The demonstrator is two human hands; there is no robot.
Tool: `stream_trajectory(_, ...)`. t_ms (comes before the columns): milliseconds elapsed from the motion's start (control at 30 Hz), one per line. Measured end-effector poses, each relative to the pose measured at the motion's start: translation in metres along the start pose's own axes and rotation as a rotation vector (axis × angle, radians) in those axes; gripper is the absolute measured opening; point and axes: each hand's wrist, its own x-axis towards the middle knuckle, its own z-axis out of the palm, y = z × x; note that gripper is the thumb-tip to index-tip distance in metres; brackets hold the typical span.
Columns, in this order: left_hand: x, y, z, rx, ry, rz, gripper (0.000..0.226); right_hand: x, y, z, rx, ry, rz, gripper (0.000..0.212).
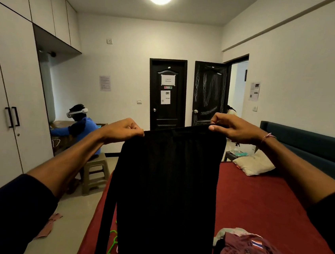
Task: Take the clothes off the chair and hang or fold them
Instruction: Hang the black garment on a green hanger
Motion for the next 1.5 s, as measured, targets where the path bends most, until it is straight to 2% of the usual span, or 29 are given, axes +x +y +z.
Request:
stream_trajectory(67,-0.001,0.005,0.002,0.003,-0.011,0.029,0.050,0.002,-0.006,0.001,0.009,-0.072,0.022,0.015)
stream_trajectory(200,0.000,0.026,0.006,0.009,-0.022,0.140,0.042,0.007,-0.017,0.015,-0.108,-0.230,0.047,0.040)
stream_trajectory(233,0.002,0.030,0.007,0.015,-0.020,0.153,0.043,0.008,-0.018,0.020,-0.132,-0.265,0.038,0.037)
stream_trajectory(300,0.005,0.036,0.009,0.032,-0.009,0.154,0.045,0.011,-0.018,0.027,-0.091,-0.312,0.009,0.016)
stream_trajectory(400,0.010,0.041,0.015,0.027,0.031,0.150,0.046,0.011,-0.021,0.038,0.125,-0.332,0.035,0.003)
stream_trajectory(433,0.010,0.042,0.016,0.020,0.041,0.146,0.044,0.010,-0.023,0.043,0.191,-0.348,0.060,0.005)
stream_trajectory(500,0.012,0.043,0.018,0.005,0.044,0.137,0.036,0.009,-0.024,0.055,0.245,-0.408,0.079,0.023)
stream_trajectory(633,0.016,0.043,0.019,0.056,0.121,0.111,0.033,0.010,-0.030,0.076,0.083,-0.474,0.043,0.049)
stream_trajectory(700,0.015,0.044,0.016,0.055,0.154,0.089,0.039,0.010,-0.029,0.075,0.106,-0.393,0.028,0.056)
stream_trajectory(733,0.013,0.045,0.014,0.044,0.151,0.058,0.044,0.010,-0.027,0.070,0.131,-0.321,0.019,0.051)
stream_trajectory(800,0.009,0.038,0.009,0.023,0.085,-0.015,0.058,0.010,-0.025,0.051,0.145,-0.155,0.015,0.034)
stream_trajectory(933,-0.009,0.011,0.012,0.063,-0.150,-0.097,0.081,0.010,-0.030,0.018,0.257,0.090,-0.033,0.026)
stream_trajectory(967,-0.013,0.000,0.014,0.073,-0.177,-0.117,0.080,0.009,-0.032,0.014,0.301,0.131,-0.048,0.027)
stream_trajectory(1033,-0.020,-0.016,0.013,0.036,-0.130,-0.140,0.087,0.008,-0.031,0.006,0.323,0.172,-0.040,0.025)
stream_trajectory(1100,-0.020,-0.028,0.003,0.103,-0.104,-0.029,0.087,0.006,-0.026,-0.002,0.220,0.128,-0.030,0.025)
stream_trajectory(1200,-0.015,-0.024,-0.018,0.429,-0.088,0.153,0.064,0.008,-0.020,-0.010,-0.189,-0.071,-0.032,0.019)
stream_trajectory(1233,-0.011,-0.020,-0.027,0.550,-0.049,0.172,0.061,0.009,-0.022,-0.012,-0.309,-0.116,-0.039,0.023)
stream_trajectory(1267,-0.009,-0.013,-0.035,0.622,-0.015,0.201,0.060,0.010,-0.023,-0.013,-0.394,-0.131,-0.056,0.037)
stream_trajectory(1333,-0.005,-0.006,-0.050,0.731,0.037,0.242,0.070,0.012,-0.024,-0.018,-0.499,-0.107,-0.076,0.060)
stream_trajectory(1400,-0.004,0.003,-0.066,0.810,0.102,0.294,0.090,0.012,-0.022,-0.027,-0.566,-0.061,-0.119,0.061)
stream_trajectory(1500,-0.002,0.020,-0.083,0.918,0.235,0.362,0.090,0.017,-0.024,-0.047,-0.676,-0.013,-0.174,0.055)
